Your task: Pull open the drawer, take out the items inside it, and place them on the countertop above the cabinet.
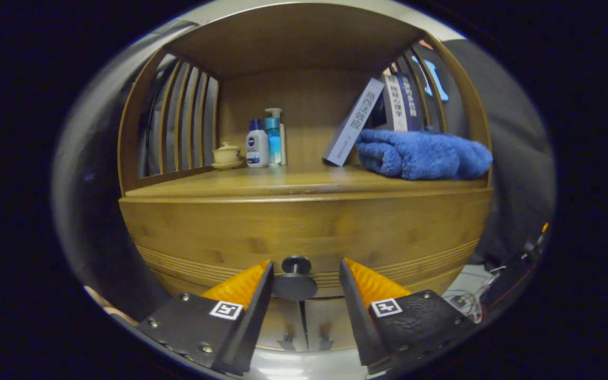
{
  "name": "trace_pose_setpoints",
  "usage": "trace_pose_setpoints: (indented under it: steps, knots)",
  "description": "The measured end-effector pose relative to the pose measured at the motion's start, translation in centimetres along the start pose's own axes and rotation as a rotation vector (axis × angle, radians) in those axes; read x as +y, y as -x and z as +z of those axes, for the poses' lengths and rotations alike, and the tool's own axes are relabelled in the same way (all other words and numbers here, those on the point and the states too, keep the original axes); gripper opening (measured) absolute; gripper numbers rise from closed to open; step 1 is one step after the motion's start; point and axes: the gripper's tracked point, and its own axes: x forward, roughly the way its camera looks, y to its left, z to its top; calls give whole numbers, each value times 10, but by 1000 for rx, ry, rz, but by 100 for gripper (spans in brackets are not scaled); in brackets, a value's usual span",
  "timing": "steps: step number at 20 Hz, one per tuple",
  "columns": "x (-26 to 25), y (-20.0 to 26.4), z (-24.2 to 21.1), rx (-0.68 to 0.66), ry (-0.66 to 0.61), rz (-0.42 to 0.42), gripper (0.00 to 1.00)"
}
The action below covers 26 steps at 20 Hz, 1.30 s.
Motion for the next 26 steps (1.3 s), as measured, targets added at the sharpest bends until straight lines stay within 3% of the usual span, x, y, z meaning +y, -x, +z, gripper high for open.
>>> trace_pose_setpoints:
  steps: [2, 3, 6, 7, 9, 20, 26]
  knots:
    - [6, -2, -2, 6, -22, 16, 61]
    - [6, -3, 2, -7, -42, 4, 40]
    - [6, 2, -4, 42, -97, -18, 34]
    - [4, 3, -3, 35, -93, -25, 26]
    - [6, 9, -6, 38, -67, -30, 26]
    - [6, 144, -37, 75, -25, -36, 25]
    - [9, 176, -55, 105, -1, -45, 25]
